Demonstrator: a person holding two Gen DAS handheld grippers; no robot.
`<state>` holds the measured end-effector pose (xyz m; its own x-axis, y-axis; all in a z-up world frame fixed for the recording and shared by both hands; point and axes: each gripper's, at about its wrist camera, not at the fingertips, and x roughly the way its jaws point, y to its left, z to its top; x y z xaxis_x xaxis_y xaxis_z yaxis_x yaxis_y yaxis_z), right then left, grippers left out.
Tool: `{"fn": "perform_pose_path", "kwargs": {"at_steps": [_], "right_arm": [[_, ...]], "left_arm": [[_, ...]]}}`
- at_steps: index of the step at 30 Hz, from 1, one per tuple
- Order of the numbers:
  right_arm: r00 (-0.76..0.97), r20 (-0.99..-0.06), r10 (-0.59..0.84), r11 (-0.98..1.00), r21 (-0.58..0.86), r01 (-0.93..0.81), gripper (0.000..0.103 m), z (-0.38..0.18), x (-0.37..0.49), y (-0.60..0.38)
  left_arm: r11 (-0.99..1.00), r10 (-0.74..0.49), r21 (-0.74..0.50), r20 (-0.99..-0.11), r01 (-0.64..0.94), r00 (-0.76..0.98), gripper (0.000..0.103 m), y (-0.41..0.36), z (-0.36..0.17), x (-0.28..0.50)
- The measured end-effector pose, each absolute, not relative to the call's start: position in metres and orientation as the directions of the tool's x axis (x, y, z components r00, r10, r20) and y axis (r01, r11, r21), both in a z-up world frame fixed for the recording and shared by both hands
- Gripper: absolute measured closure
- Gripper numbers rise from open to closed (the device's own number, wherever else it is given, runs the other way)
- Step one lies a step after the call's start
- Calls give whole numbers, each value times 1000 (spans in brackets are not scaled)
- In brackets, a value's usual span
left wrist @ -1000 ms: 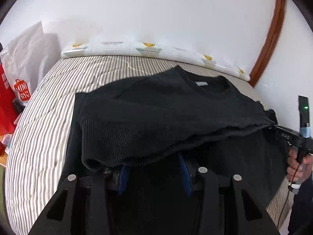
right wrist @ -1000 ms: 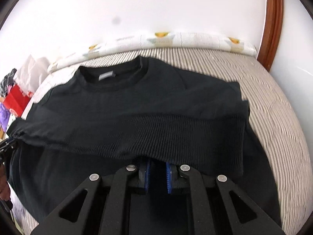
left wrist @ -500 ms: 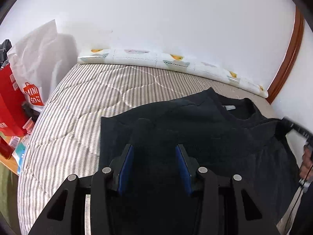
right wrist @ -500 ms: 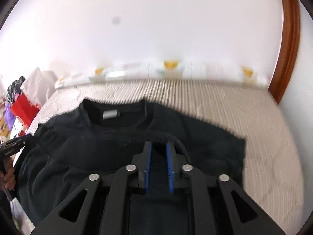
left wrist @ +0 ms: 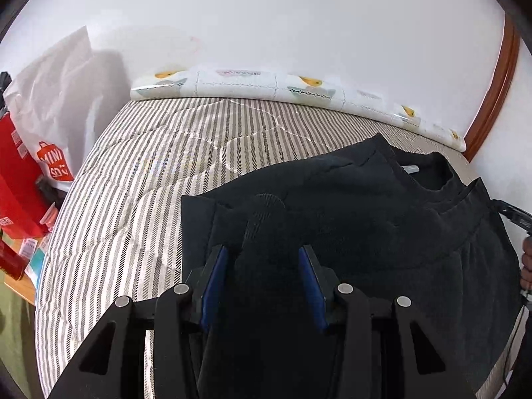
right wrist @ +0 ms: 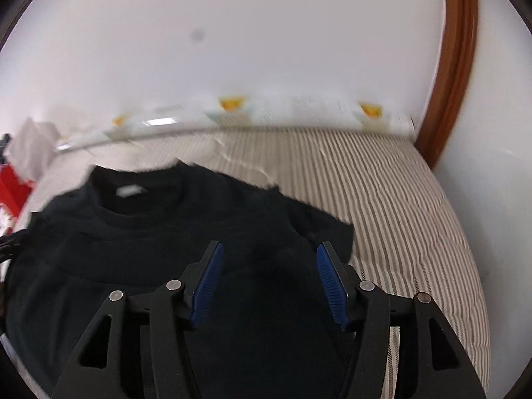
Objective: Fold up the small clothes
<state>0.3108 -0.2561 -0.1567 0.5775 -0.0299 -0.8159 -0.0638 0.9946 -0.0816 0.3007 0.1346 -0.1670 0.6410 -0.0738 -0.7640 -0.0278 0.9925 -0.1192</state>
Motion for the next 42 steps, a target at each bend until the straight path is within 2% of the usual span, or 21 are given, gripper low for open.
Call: {"fn": "perform_pose_path", "kwargs": {"at_steps": [2, 4, 5, 6, 7, 9, 12, 17, 21, 23, 25, 30, 32, 35, 36, 38, 40, 42], "right_arm": [[564, -825, -37, 995, -80, -52, 48, -169, 323, -260], [543, -839, -27, 997, -62, -46, 61, -178, 333, -261], [533, -845, -31, 997, -62, -41, 66, -181, 336, -261], [541, -840, -50, 996, -85, -40, 80, -182, 336, -259], [553, -832, -38, 995, -81, -53, 85, -180, 334, -258], [601, -800, -6, 997, -50, -56, 88, -168, 327, -264], [638, -770, 13, 999, -9, -32, 88, -155, 319, -277], [559, -828, -42, 999, -45, 8, 88, -184, 331, -283], [558, -830, -31, 999, -34, 4, 82, -176, 325, -287], [568, -822, -35, 999, -27, 22, 68, -167, 314, -294], [586, -808, -58, 998, -33, 53, 49, -159, 299, -305], [490, -871, 34, 997, 60, 38, 41, -168, 272, -326], [453, -889, 66, 996, 89, 29, 41, -177, 267, -328], [441, -895, 62, 996, 87, 36, 42, -186, 269, -323], [446, -892, 71, 995, 97, 36, 45, -187, 270, -323], [433, -894, 112, 991, 132, 17, 73, -188, 275, -320], [442, -892, 90, 996, 91, -20, 87, -184, 276, -312], [453, -888, 78, 997, 62, -48, 90, -180, 273, -311]], "left_arm": [[992, -80, -123, -768, -24, 635, 79, 134, -170, 303], [994, -47, -98, -757, -43, 651, 91, 134, -169, 302], [992, -55, -114, -741, -45, 669, 93, 136, -166, 300], [989, -60, -138, -715, -57, 696, 93, 140, -162, 297], [979, -71, -189, -666, -77, 742, 93, 148, -153, 291], [971, -89, -228, -628, -74, 773, 93, 155, -145, 289], [977, -68, -198, -649, -81, 758, 93, 151, -147, 301], [987, -38, -136, -718, -86, 695, 93, 140, -166, 319], [983, -47, -152, -743, -100, 667, 86, 143, -171, 318], [985, -40, -140, -756, -102, 654, 81, 142, -170, 314], [987, -49, -136, -757, -83, 651, 75, 139, -167, 306], [991, -51, -121, -751, -61, 659, 67, 134, -158, 283], [989, -58, -135, -740, -64, 670, 51, 135, -154, 271], [988, -49, -136, -730, -74, 682, 50, 136, -153, 252], [988, -44, -134, -732, -80, 680, 50, 136, -154, 246], [985, -45, -146, -739, -95, 672, 50, 137, -158, 233], [982, -54, -161, -747, -102, 663, 50, 138, -163, 223], [981, -43, -157, -749, -114, 661, 50, 138, -165, 216]]}}
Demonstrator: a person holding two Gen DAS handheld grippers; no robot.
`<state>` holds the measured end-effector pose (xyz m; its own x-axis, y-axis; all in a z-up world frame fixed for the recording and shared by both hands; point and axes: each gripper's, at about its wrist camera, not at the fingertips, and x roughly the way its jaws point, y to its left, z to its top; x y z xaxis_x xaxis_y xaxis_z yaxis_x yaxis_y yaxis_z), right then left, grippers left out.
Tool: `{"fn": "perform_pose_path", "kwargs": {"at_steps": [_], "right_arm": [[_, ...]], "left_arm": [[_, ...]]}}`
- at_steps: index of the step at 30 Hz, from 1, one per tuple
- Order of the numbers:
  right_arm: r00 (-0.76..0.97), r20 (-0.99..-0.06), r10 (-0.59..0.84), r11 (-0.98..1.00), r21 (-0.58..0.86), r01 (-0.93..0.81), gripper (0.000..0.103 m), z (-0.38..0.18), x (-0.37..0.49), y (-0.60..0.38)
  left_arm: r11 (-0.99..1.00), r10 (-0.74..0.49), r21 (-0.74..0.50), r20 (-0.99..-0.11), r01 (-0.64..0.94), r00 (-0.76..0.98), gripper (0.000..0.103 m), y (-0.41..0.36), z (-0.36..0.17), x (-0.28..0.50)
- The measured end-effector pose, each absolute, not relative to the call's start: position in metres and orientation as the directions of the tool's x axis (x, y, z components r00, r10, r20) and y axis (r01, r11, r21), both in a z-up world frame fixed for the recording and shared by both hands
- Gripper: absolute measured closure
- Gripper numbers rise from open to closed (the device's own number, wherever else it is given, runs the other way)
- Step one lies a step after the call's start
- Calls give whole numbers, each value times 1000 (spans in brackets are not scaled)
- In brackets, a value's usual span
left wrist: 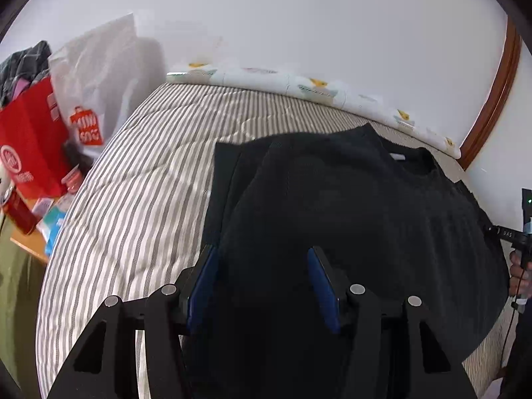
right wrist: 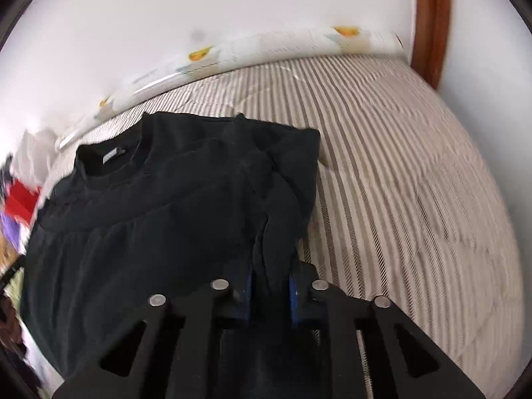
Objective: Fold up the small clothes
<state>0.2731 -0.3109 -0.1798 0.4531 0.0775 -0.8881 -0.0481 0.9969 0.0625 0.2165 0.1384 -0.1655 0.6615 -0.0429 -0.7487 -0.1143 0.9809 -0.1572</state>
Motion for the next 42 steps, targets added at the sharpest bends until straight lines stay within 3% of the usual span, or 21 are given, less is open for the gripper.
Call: {"fn": "perform_pose_path", "kwargs": {"at_steps": [4, 8, 14, 22, 25, 30, 42], "right_arm": [[473, -873, 123, 992, 117, -41, 92, -165, 269, -336], [478, -878, 18, 1000, 18, -5, 92, -158, 266, -359], [472, -881, -9, 997, 28, 71, 90, -152, 264, -400], [556, -805, -209, 973, -114, 201, 70, -121, 224, -372], [583, -792, -181, 981, -99, 169, 62, -115, 209, -338], [608, -785, -118, 993, -86, 82, 56, -124, 194, -260], [586, -798, 141, 982, 36, -186, 54, -166, 159, -85]], "left_arm": [[978, -34, -162, -748, -133, 663, 50, 139, -164, 205], [980, -38, -159, -736, -118, 675, 50, 134, -160, 201], [983, -16, -135, -729, -122, 684, 50, 134, -160, 195], [978, 63, -86, -746, -190, 663, 45, 156, -173, 174], [976, 94, -58, -758, -209, 646, 42, 165, -179, 165], [971, 154, 2, -771, -240, 618, 38, 177, -187, 147], [949, 236, 50, -768, -312, 595, 25, 212, -195, 120]]}}
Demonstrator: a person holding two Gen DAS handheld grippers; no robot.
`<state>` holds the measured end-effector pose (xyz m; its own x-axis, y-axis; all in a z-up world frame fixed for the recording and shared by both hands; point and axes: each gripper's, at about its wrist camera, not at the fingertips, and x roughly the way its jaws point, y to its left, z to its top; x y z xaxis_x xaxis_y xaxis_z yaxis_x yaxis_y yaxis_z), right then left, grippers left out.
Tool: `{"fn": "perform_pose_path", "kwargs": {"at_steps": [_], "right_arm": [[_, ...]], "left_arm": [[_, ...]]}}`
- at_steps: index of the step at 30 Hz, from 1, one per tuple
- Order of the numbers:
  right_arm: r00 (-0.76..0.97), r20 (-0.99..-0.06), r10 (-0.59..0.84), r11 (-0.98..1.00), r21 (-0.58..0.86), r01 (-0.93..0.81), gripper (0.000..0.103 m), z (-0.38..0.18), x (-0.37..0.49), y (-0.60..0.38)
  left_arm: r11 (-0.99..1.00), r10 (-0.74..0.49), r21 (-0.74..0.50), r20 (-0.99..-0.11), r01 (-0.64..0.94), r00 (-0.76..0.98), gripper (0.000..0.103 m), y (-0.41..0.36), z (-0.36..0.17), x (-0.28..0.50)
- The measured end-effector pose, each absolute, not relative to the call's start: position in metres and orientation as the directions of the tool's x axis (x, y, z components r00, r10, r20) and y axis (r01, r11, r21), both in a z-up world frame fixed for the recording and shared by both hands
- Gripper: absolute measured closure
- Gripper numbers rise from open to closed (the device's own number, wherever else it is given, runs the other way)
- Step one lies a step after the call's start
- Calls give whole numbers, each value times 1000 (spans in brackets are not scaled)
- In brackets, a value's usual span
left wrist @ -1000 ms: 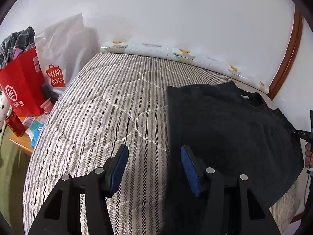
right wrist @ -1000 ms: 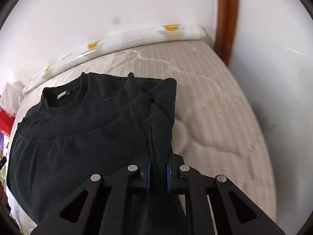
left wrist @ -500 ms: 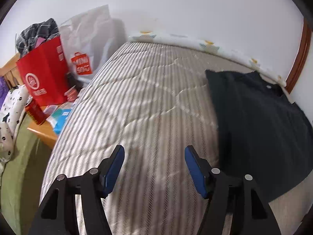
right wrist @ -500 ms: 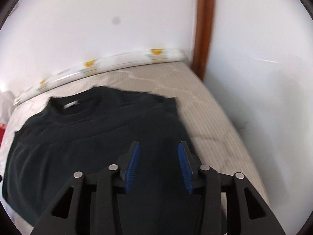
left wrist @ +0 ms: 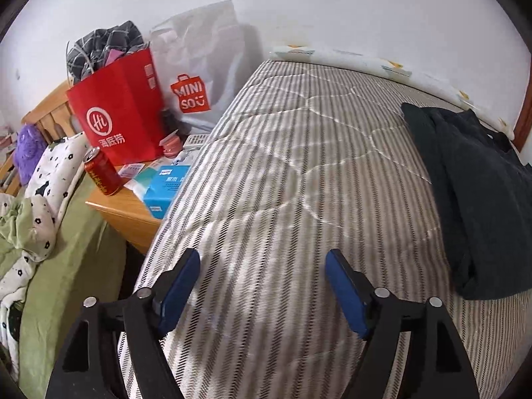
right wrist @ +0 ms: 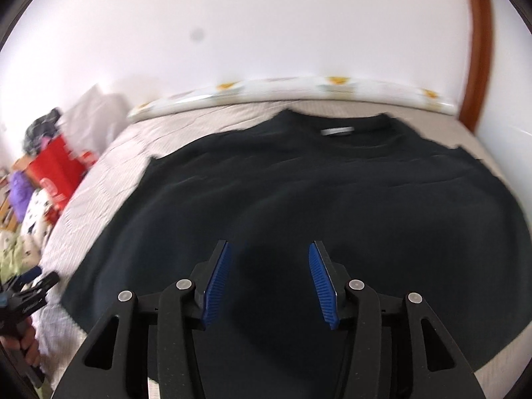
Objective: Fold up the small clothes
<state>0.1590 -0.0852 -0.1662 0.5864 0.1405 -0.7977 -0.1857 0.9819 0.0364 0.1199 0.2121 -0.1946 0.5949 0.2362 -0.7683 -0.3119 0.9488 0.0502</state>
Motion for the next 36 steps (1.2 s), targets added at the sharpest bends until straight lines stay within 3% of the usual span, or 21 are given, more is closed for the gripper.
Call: {"fn": "perform_pose_path", "kwargs": {"at_steps": [7, 12, 16, 22, 32, 36], "right_arm": [[594, -802, 57, 974, -85, -208, 55, -184, 119, -58], [618, -783, 71, 963, -108, -248, 54, -175, 89, -46], [594, -792, 144, 928, -99, -359, 49, -180, 70, -18], [601, -786, 143, 863, -198, -464, 48, -193, 42, 23], [660, -748, 72, 732, -409, -545, 48, -212, 31, 71], [658, -751, 53, 749, -406, -524, 48, -212, 41, 79]], "left_arm": [[951, 191, -1, -785, -309, 589, 11, 219, -200, 122], [961, 173, 6, -795, -277, 581, 1, 213, -202, 126], [961, 175, 11, -797, -277, 578, 0, 211, -202, 126], [961, 175, 10, -798, -277, 577, 0, 212, -203, 127], [961, 174, 8, -798, -278, 577, 0, 212, -203, 127], [961, 174, 8, -798, -278, 576, 0, 213, -202, 127]]}}
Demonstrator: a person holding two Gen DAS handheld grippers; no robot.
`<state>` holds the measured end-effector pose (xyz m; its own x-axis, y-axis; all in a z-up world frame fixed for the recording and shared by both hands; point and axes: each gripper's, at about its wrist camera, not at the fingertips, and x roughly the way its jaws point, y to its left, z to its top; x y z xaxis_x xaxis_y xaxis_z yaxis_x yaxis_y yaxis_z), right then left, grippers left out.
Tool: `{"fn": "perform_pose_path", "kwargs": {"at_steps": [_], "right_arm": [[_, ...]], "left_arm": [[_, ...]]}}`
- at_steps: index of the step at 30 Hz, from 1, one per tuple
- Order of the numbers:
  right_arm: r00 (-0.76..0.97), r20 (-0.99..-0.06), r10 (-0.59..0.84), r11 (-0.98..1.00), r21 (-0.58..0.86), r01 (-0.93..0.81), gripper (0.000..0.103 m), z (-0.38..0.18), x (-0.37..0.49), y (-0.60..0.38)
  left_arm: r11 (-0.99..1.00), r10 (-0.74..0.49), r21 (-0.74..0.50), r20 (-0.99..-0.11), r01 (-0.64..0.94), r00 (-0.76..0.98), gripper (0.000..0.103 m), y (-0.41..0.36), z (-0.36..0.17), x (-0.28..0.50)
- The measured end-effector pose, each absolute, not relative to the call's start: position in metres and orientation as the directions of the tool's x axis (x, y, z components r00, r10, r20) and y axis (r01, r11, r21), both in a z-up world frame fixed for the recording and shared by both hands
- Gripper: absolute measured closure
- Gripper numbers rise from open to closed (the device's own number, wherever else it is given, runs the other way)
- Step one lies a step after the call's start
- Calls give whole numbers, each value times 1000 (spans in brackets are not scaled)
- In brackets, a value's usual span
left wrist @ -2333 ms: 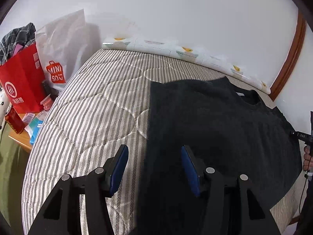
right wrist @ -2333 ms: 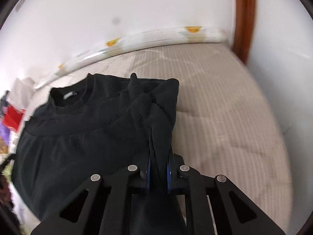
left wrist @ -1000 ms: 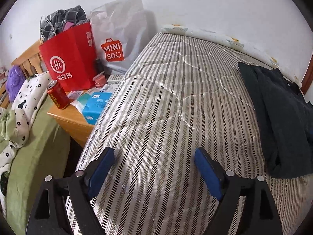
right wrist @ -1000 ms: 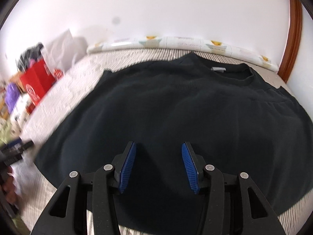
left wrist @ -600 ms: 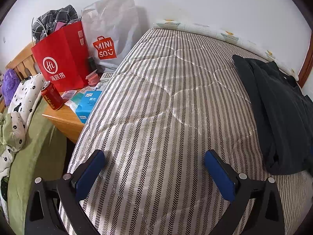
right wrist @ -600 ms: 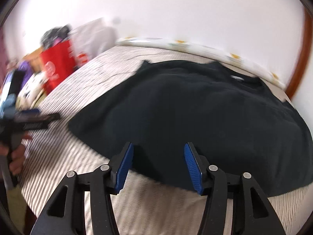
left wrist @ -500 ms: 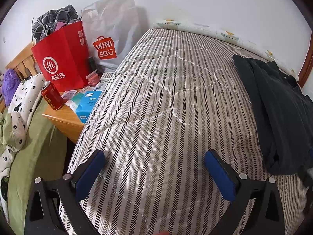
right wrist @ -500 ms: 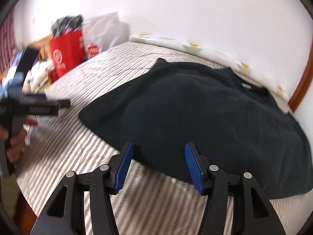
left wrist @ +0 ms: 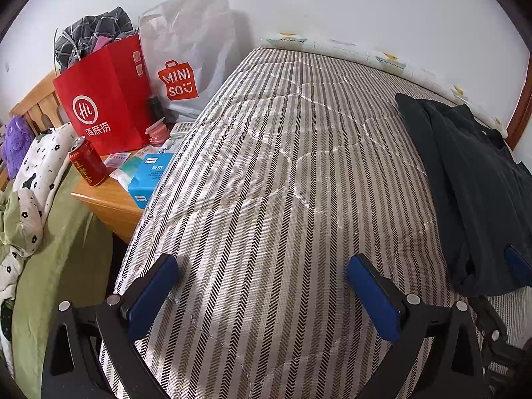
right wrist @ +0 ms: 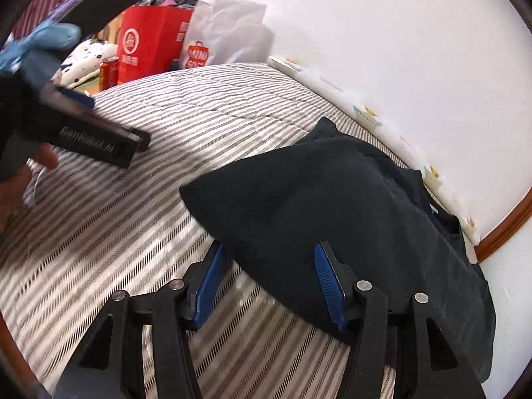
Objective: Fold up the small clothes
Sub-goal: 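Grasp the folded black sweatshirt bundle with the right gripper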
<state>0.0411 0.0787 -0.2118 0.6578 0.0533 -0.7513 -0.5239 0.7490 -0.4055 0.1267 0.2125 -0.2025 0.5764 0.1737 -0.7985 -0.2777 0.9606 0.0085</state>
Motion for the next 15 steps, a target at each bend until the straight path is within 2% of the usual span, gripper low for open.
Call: {"fn": "perform_pose_path", "kwargs": {"at_steps": [6, 8, 9, 10, 15], "right_arm": [[672, -739, 48, 758, -412, -506, 48, -213, 58, 90], [681, -731, 40, 763, -418, -494, 62, -212, 64, 94], [690, -723, 36, 759, -429, -489, 83, -210, 66, 95], [688, -724, 52, 771, -409, -488, 91, -205, 70, 94], [609, -758, 234, 855, -137, -499, 94, -169, 92, 56]], "left_arm": [[961, 173, 8, -799, -277, 576, 0, 213, -202, 127], [961, 173, 8, -799, -277, 576, 0, 213, -202, 127], [961, 173, 8, -799, -277, 576, 0, 213, -202, 127], [961, 173, 9, -799, -277, 576, 0, 213, -202, 127], [961, 171, 6, -799, -276, 577, 0, 213, -202, 127]]}}
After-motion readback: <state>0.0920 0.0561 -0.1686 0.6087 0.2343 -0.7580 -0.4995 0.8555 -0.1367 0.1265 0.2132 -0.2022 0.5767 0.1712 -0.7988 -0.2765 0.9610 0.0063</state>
